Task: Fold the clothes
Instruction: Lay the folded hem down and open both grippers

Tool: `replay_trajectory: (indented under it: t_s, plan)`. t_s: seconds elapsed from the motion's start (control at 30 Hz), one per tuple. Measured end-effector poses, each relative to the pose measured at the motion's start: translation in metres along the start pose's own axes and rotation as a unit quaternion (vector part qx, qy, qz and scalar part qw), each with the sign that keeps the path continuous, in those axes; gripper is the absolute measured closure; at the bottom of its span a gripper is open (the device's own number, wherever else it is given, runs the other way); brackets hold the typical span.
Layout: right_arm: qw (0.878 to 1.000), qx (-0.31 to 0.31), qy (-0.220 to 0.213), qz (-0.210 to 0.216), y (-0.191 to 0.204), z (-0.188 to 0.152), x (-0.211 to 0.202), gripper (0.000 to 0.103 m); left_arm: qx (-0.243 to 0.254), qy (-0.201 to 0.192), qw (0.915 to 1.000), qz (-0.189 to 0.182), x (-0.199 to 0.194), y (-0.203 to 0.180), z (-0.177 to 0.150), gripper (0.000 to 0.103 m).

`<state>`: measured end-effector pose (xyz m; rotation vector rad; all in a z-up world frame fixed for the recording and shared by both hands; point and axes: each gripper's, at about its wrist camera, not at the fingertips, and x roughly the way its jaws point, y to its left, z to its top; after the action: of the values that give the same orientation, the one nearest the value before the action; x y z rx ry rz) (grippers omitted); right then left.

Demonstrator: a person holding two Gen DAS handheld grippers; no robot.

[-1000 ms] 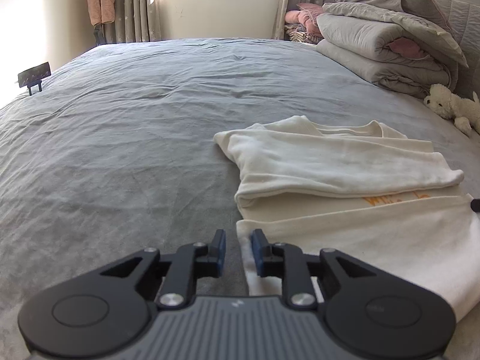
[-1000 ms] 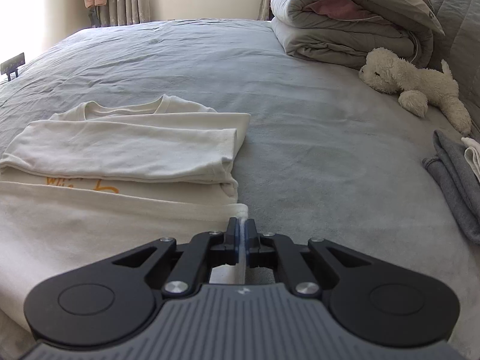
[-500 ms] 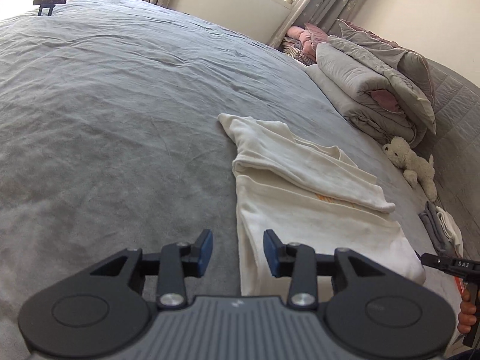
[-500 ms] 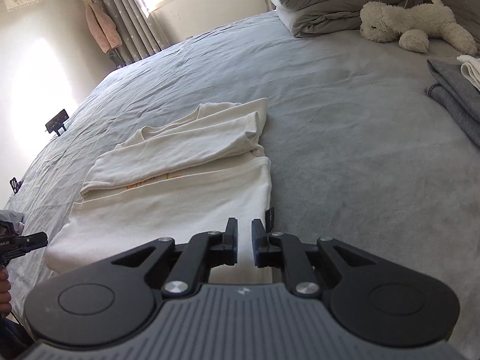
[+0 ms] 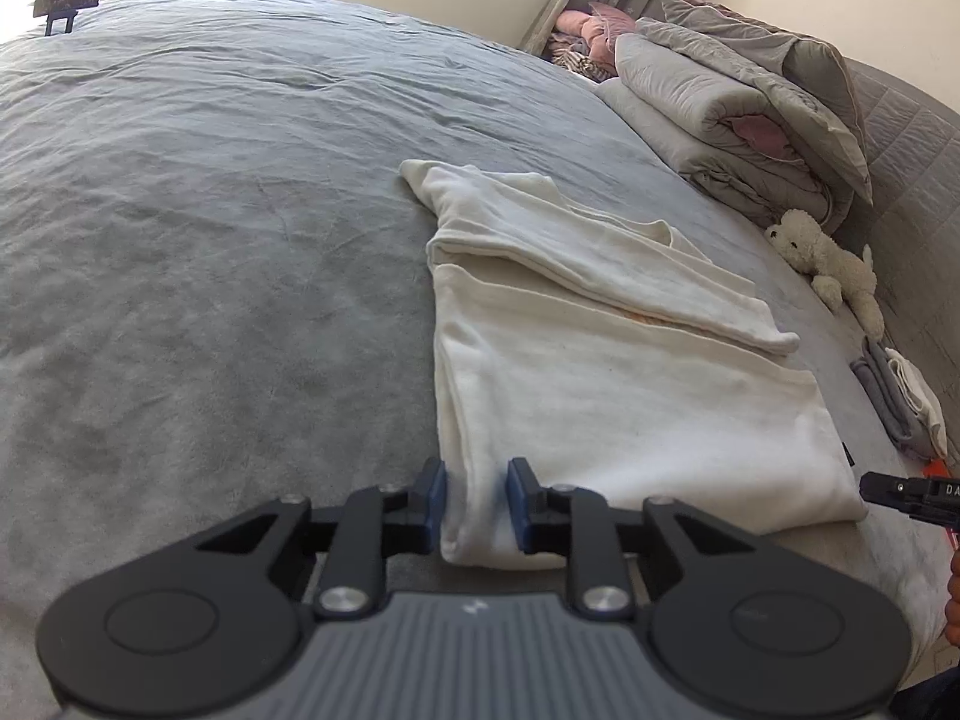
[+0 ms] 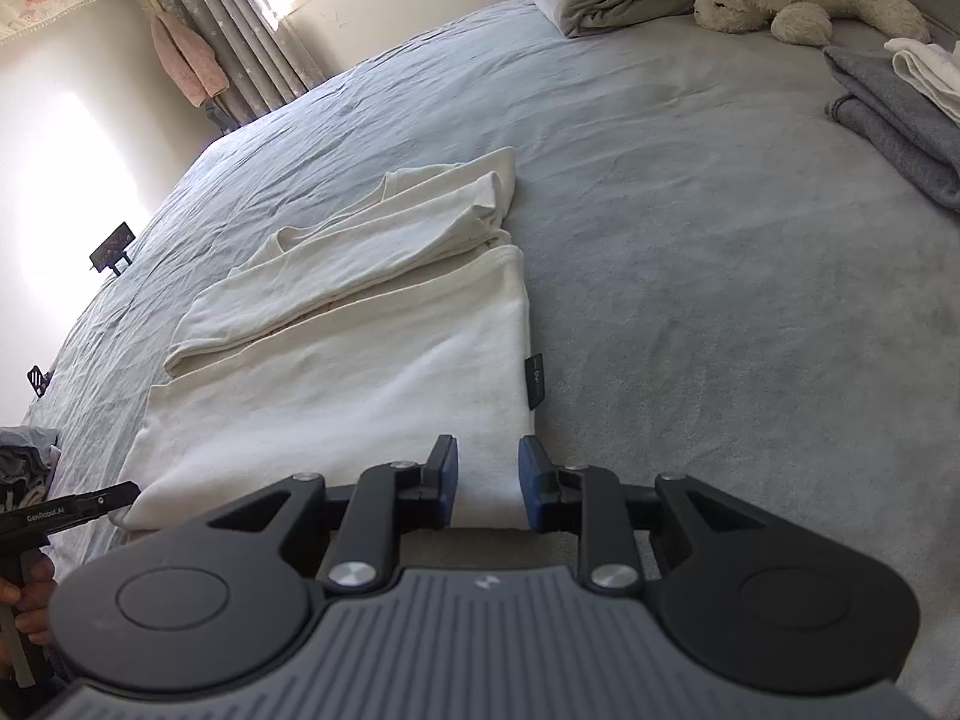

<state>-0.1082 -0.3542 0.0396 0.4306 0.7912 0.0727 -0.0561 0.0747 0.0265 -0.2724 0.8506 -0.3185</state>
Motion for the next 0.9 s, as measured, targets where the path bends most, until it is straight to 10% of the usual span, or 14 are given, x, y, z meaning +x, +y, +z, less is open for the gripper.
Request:
replay_trajectory:
  t_s: [0.63,0.9]
  plan:
    - [0.993,-0.081,0.033,-0.080,0.016,-0.008,0.026,0.097,0.098,0.003,0.9914,0.087,0.005,-0.029,-0.005,0.095]
    - [0.985,-0.135,-0.012,-0.109,0.031,-0.009,0.015,0.090,0.117,-0.029,0.9878,0.098,-0.008,-0.026,0.003,0.070]
